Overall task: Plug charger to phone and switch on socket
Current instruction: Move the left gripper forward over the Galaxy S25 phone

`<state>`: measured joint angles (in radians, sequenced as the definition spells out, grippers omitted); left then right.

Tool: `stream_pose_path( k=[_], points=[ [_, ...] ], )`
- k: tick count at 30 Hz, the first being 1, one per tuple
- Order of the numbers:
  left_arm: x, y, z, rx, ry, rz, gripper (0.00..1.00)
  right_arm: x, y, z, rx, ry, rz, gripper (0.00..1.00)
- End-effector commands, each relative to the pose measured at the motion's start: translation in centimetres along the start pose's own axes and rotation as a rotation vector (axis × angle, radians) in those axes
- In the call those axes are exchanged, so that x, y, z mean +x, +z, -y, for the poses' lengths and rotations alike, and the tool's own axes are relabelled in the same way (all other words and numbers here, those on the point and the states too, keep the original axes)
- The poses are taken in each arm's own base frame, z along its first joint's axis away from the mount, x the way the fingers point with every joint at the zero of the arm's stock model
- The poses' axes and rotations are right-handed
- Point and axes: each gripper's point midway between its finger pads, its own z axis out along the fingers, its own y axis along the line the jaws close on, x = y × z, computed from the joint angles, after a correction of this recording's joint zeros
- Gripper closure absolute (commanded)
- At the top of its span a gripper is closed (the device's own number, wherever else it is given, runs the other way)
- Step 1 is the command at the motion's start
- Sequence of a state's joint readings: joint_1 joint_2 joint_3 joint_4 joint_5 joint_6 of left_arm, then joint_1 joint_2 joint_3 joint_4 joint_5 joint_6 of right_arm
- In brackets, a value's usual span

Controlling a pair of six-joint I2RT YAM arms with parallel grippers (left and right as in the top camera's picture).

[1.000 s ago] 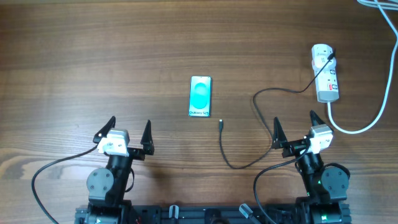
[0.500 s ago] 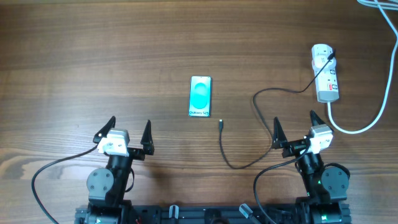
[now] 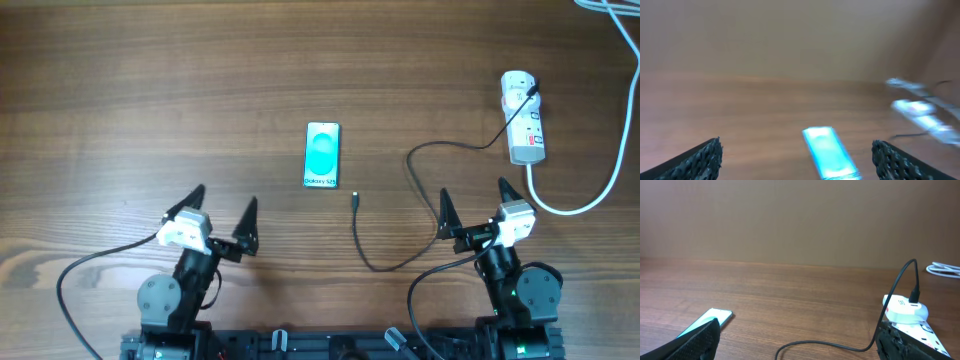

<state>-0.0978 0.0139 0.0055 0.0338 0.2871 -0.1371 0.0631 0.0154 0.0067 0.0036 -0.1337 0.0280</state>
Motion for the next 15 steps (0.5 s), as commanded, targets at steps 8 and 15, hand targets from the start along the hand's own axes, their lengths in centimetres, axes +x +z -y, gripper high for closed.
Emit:
stream_pose_path(
  k=[8,15],
  points=[
    [-10.3,-3.4,8.0,0.38,0.078,0.325,0.0,-0.3,-0.1,0.1,0.007,-0.003,0.013,0.0],
    [-14.5,-0.6,3.7,0.045,-0.058,0.059,0.0,-0.3,-0.1,0.1,0.007,-0.003,0.013,0.0]
  ],
)
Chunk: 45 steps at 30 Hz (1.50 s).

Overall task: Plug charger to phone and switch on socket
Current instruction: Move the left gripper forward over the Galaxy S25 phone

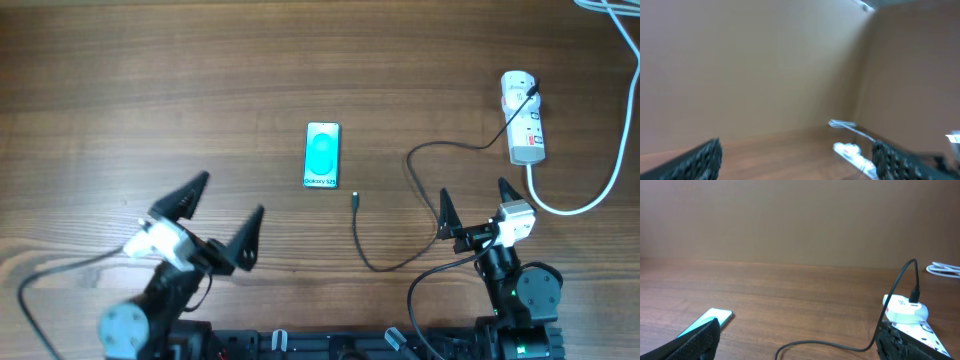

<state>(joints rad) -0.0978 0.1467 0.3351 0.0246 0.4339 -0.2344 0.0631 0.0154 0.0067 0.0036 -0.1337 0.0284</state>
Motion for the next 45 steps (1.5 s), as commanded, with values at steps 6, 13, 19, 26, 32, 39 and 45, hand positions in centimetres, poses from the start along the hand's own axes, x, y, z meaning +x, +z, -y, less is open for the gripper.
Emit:
stream_pose_path(
  k=[6,13,19,26,32,39,45],
  points=[
    [-3.3,5.7,0.7,-0.003,-0.231,-0.507,0.0,-0.3,-0.1,0.1,0.006,-0.003,0.013,0.0],
    [-1.0,8.7,1.1,0.061,-0.393,-0.664,0.0,-0.3,-0.1,0.1,0.006,-0.003,0.013,0.0],
    [1.0,9.9,-0.7,-0.148,-0.36,-0.852,0.0,-0.3,-0.1,0.1,0.006,-0.003,0.013,0.0],
    [1.8,12.1,-0.7,-0.314,-0.258,-1.117,0.0,-0.3,-0.1,0.1,0.007,-0.004,0.013,0.0],
    [6.1,14.0,-1.6,-0.423,-0.224,-1.365,0.0,-0.3,-0.1,0.1,0.007,-0.004,0.013,0.0],
    [10.5,17.4,-2.4,-0.416,-0.236,-1.387,0.0,-0.3,-0.1,0.1,0.006,-0.003,0.013,0.0],
    [12.1,18.0,-2.5,-0.489,-0.338,-1.391,0.0,-0.3,-0.1,0.1,0.006,-0.003,0.013,0.0]
  ],
)
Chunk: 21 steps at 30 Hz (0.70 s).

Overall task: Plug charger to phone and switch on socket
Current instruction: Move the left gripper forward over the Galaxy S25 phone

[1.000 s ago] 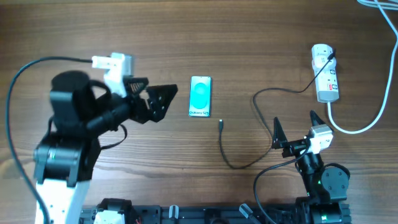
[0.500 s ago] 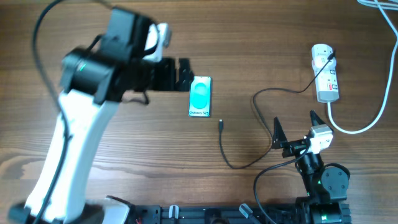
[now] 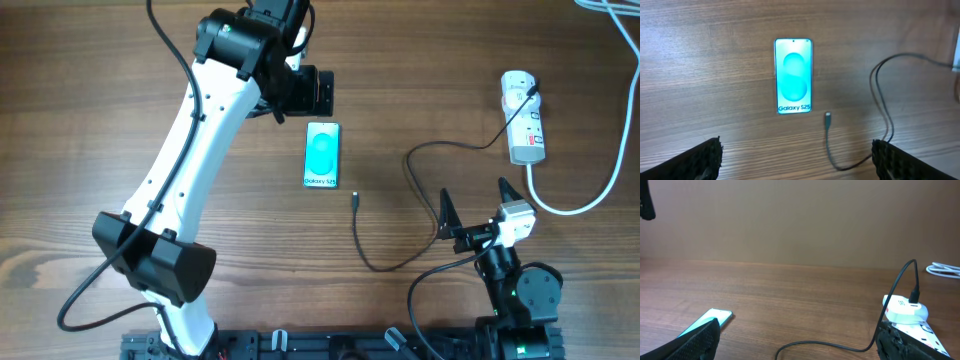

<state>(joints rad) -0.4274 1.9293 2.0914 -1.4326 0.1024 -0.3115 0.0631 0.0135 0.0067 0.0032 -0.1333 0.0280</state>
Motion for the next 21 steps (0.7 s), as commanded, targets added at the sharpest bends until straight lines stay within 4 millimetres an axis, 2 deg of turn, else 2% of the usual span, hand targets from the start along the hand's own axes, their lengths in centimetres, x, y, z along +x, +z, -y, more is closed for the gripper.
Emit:
stream_pose_path(
  k=[1,13,17,21],
  points=[
    [-0.1,1.6,0.7,0.0,-0.065,-0.032,0.0,-0.2,-0.1,0.1,0.006,-0.003,0.012,0.0],
    [2.0,10.3,1.8,-0.08,-0.052,-0.227,0.0,-0.2,-0.1,0.1,0.006,-0.003,0.012,0.0],
    [2.1,11.8,1.8,-0.088,-0.049,-0.244,0.0,-0.2,-0.1,0.1,0.006,-0.003,0.012,0.0],
    [1.4,12.3,2.1,-0.074,-0.045,-0.217,0.0,-0.2,-0.1,0.1,0.006,-0.003,0.012,0.0]
  ],
)
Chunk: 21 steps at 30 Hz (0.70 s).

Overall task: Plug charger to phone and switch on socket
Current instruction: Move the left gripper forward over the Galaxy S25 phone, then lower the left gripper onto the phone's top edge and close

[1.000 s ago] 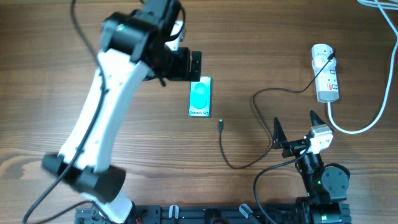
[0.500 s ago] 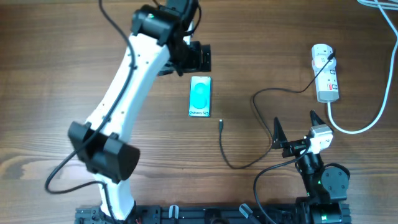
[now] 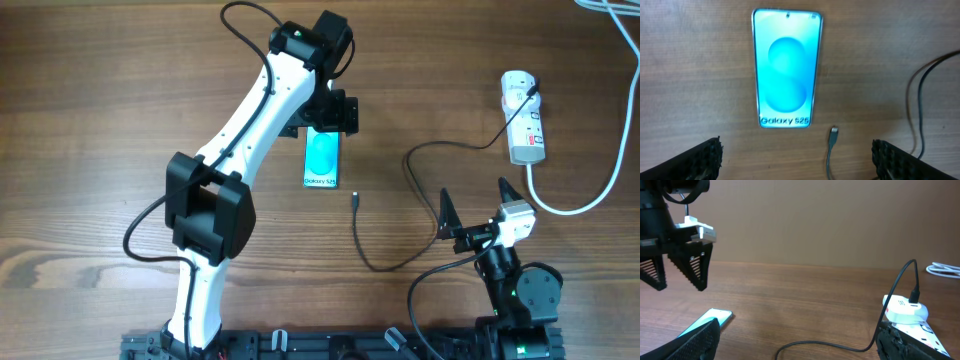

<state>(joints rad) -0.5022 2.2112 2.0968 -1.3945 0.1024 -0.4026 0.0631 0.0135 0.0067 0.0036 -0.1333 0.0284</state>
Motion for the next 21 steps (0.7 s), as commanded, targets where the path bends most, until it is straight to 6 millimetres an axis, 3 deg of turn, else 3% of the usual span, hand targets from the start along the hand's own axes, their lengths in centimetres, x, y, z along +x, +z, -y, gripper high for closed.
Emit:
stream_pose_path(
  k=[1,5,21],
  points=[
    [-0.6,0.4,0.7,0.017,-0.002,0.016,0.0,-0.2,-0.1,0.1,0.006,-0.003,0.012,0.0],
    [-0.9,0.9,0.8,0.016,0.0,0.015,0.0,-0.2,-0.1,0.1,0.006,-0.003,0.012,0.0],
    [-0.7,6.2,-0.3,-0.073,0.007,-0.07,0.0,-0.2,-0.1,0.1,0.006,-0.003,0.012,0.0]
  ],
)
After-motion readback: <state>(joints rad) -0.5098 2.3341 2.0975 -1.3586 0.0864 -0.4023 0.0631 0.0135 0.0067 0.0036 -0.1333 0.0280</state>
